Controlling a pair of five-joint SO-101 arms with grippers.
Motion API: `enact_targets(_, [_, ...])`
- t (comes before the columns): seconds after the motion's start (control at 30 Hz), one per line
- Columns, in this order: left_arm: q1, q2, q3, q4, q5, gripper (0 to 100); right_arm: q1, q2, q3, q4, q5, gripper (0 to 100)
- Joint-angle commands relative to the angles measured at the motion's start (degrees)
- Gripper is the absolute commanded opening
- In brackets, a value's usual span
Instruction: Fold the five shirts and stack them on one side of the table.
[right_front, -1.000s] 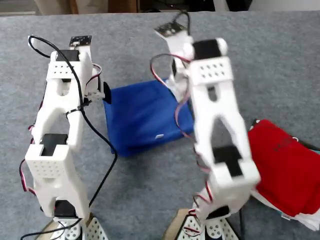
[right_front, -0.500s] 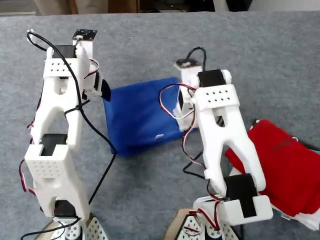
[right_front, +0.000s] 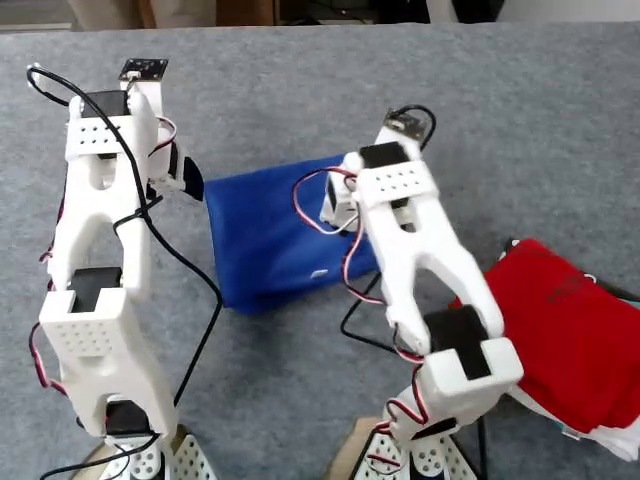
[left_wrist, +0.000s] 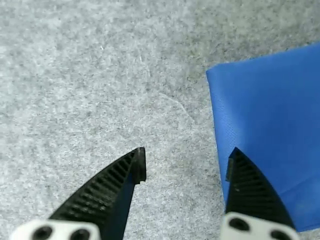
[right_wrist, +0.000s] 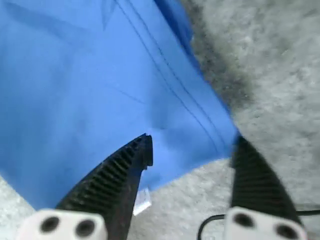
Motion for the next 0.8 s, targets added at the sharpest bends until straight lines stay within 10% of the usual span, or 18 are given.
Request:
enact_targets(0.0, [-0.53,-2.95,-2.02,0.35,0.18,27,-1.01,0.40,-0.40,-1.67,-1.32,39.6])
enact_targets(0.77, [6.33,4.70,-1.49,-3.52,22.24,27,1.01,11.47,-1.10,-9.58,-3.87,30.3])
